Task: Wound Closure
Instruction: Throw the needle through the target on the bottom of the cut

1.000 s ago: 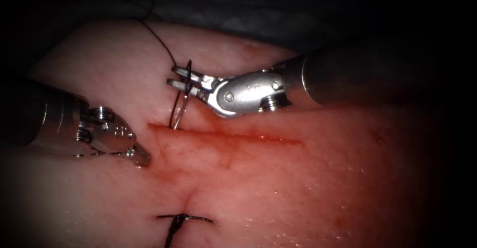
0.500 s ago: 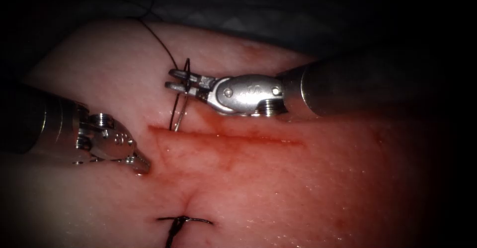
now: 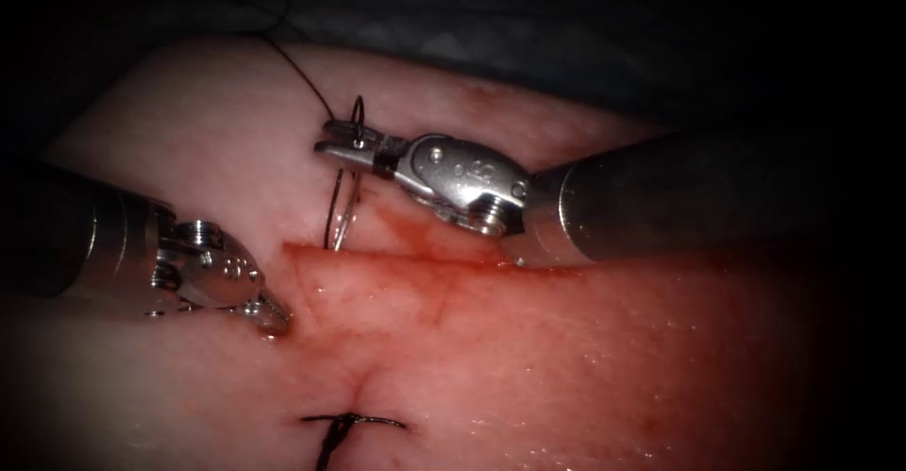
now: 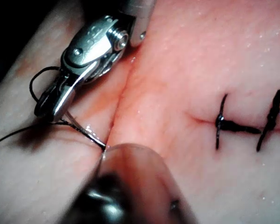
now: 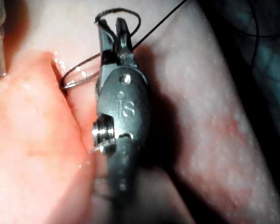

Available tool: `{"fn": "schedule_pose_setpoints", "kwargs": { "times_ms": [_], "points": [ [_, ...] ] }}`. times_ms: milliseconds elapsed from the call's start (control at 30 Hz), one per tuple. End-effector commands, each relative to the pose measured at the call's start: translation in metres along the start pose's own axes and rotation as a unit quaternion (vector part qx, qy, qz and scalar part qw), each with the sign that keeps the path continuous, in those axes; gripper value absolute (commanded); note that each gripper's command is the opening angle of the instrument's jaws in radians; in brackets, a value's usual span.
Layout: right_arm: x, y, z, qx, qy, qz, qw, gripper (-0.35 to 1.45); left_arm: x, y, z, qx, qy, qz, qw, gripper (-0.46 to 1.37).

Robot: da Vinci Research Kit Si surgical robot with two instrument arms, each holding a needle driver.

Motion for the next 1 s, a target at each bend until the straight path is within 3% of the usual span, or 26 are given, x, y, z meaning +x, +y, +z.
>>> {"fn": "schedule_pose_setpoints", "kwargs": {
  "times_ms": [33,433,500,533,633,1000],
  "points": [
    [0.0002,0.0,0.0,-0.002,0.003,0.007,1.0,-0.35,0.0,0.0,0.0,-0.004,0.0,0.0,1.0,-0.26],
    [0.0012,0.0003,0.0003,-0.012,0.007,0.086,0.996,-0.35,0.0,0.0,0.0,-0.006,0.0,0.0,1.0,-0.28],
    [0.0012,0.0003,0.0003,-0.012,0.007,0.119,0.993,-0.35,0.0,0.0,0.0,-0.006,0.0,0.0,1.0,-0.28],
    [0.0012,0.0003,0.0003,-0.012,0.006,0.174,0.985,-0.35,0.0,0.0,0.0,-0.006,0.0,0.0,1.0,-0.28],
    [0.0012,0.0002,0.0003,-0.013,0.007,0.241,0.97,-0.35,0.0,0.0,0.0,-0.006,0.0,0.0,1.0,-0.28],
    [0.0017,0.0003,0.0002,-0.033,0.002,0.286,0.958,-0.35,-0.0001,0.0,0.0,-0.006,0.0,0.001,1.0,-0.28]
  ]
}}
